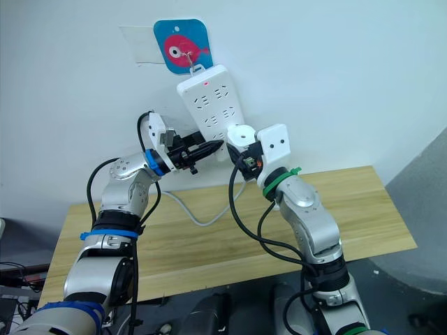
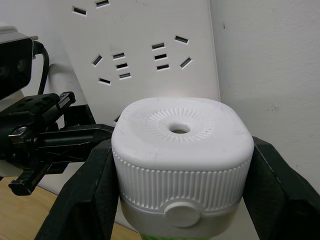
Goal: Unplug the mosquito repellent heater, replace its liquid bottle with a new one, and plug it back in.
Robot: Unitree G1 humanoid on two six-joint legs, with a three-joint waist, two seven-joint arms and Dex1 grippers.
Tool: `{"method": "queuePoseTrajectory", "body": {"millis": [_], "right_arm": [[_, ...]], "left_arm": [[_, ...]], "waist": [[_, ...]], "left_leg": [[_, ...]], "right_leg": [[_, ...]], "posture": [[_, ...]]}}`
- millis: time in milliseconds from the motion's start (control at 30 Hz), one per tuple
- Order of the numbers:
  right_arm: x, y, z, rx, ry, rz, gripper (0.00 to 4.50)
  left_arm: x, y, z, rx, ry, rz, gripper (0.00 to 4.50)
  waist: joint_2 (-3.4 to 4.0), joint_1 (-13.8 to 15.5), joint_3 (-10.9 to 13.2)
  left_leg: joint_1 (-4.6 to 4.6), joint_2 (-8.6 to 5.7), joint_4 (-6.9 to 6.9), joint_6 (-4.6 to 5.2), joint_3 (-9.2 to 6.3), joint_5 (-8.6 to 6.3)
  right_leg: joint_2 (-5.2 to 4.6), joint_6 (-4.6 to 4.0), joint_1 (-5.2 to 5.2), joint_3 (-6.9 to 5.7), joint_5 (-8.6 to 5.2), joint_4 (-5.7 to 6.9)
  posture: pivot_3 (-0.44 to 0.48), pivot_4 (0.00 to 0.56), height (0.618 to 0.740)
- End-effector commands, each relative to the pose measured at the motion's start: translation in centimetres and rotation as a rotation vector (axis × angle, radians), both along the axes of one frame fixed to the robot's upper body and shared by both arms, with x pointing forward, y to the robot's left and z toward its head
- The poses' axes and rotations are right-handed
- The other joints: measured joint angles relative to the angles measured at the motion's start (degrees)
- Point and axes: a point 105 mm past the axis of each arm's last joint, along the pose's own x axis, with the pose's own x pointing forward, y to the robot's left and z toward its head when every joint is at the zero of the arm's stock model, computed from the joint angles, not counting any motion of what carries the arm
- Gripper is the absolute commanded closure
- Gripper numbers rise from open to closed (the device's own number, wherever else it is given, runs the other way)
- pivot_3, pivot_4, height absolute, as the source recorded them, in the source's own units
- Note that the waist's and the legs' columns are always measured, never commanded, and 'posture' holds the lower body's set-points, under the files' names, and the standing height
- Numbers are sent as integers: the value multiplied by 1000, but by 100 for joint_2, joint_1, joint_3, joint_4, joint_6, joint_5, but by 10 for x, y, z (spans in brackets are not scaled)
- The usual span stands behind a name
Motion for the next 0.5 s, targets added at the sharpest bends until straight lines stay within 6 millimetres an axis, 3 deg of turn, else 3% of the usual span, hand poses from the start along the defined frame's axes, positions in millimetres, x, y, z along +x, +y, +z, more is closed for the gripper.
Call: {"method": "queuePoseTrajectory", "body": {"millis": [33, 233, 400, 500], "right_arm": [[3, 3, 18, 13, -53, -4, 1580], [2, 0, 22, -4, -56, 15, 1580], [-3, -5, 11, -18, -33, 9, 25], [-7, -12, 6, -19, -16, -1, 25]], "left_arm": [[-11, -24, 11, 38, -74, -107, 3122], [-10, -22, 10, 39, -71, -100, 3122], [-9, -21, 13, 24, -70, -87, 3122], [-8, -20, 11, 30, -71, -82, 3122]], "waist": [[-1, 0, -1], [-2, 0, -1], [-7, 64, -5], [-7, 105, -5]], "left_leg": [[0, 0, 0, 0, 0, 0], [0, 0, 0, 0, -1, 0], [-8, -4, -6, -1, -13, 1], [-18, -6, -15, -10, -10, 5]], "right_leg": [[0, 0, 0, 0, 0, 0], [0, 0, 0, -2, 0, -1], [-1, 0, 1, -14, -1, -12], [-4, 9, -3, -14, -9, -29]], "posture": [[-93, 202, 740], [-96, 203, 740], [-95, 207, 740], [-95, 207, 740]]}}
